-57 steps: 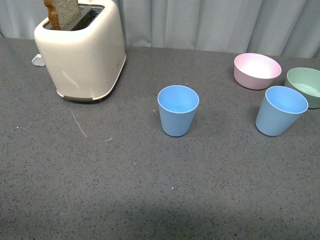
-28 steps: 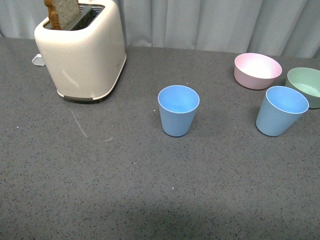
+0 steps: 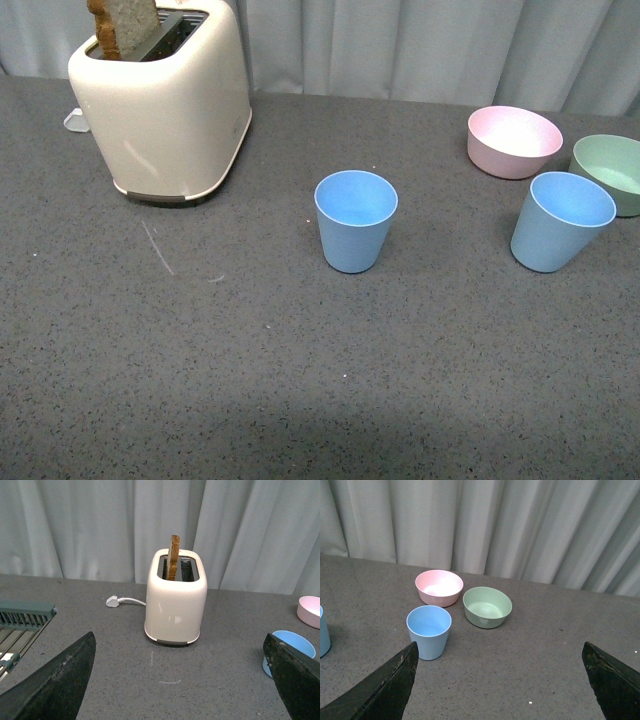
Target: Stack blue cups with both arms
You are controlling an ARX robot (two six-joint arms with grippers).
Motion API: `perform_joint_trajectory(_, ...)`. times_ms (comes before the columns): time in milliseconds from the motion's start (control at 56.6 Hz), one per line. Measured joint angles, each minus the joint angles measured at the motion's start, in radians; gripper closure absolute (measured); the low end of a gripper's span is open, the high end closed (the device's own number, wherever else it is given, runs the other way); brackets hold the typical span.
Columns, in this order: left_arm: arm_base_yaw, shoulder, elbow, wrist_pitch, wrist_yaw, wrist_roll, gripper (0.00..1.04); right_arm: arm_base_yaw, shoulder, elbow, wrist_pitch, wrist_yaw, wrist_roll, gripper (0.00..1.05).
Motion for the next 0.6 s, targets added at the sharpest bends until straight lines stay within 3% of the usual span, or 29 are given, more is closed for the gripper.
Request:
perform_joint_trajectory(106, 0.000, 0.000, 0.000, 0.000, 0.000, 0.000, 0.07, -0.067, 0.379, 0.057, 0.264, -0.085, 0.021, 0.10)
perform_joint_trajectory(230, 0.000, 0.000, 0.000, 0.000, 0.000, 0.000, 0.07, -0.120, 0.738, 0.174, 0.381, -0.138, 0.078, 0.10)
perform_joint_trajectory(354, 0.000, 0.000, 0.000, 0.000, 0.000, 0.000, 0.07, -0.149, 1.042, 0.319, 0.374, -0.160, 0.161, 0.10)
perform_joint_trajectory(601, 0.000, 0.000, 0.000, 0.000, 0.000, 0.000, 0.07, -0.139, 1.459, 0.678, 0.180, -0.229, 0.396, 0.10)
